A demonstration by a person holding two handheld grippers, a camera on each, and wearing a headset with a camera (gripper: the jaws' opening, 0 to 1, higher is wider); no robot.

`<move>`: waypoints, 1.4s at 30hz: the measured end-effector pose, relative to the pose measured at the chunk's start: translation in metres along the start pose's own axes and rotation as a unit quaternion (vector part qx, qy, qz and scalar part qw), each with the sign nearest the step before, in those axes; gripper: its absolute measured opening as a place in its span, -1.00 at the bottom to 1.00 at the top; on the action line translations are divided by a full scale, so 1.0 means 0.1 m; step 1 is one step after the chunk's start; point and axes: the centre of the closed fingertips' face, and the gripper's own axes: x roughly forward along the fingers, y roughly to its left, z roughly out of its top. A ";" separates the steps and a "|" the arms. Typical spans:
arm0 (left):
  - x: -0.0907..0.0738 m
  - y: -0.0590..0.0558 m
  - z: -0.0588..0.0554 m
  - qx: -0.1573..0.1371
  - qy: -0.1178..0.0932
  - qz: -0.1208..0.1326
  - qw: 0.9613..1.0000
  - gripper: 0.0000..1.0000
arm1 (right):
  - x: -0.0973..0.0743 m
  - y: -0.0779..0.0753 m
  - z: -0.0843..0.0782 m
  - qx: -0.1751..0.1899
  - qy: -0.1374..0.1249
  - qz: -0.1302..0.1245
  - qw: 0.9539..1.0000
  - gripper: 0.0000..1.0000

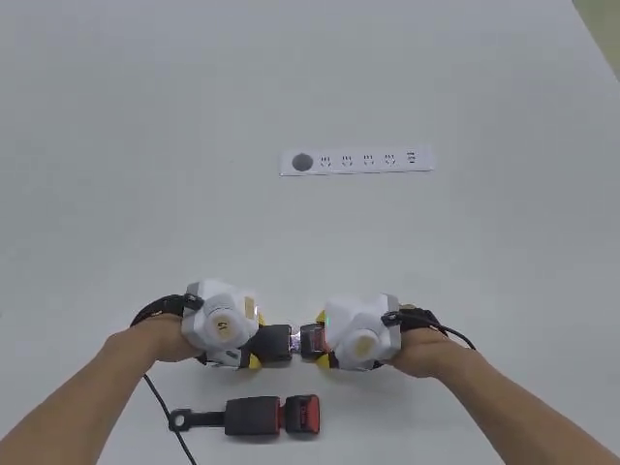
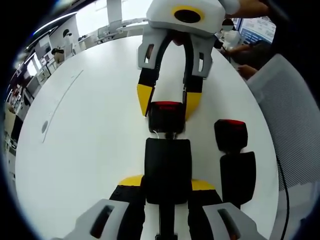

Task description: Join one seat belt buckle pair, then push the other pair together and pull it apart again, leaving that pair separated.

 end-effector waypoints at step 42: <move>0.01 -0.01 0.01 -0.005 -0.005 0.004 1.000 -0.35 | -0.16 -0.04 -0.21 0.003 0.010 -0.002 1.000 -0.41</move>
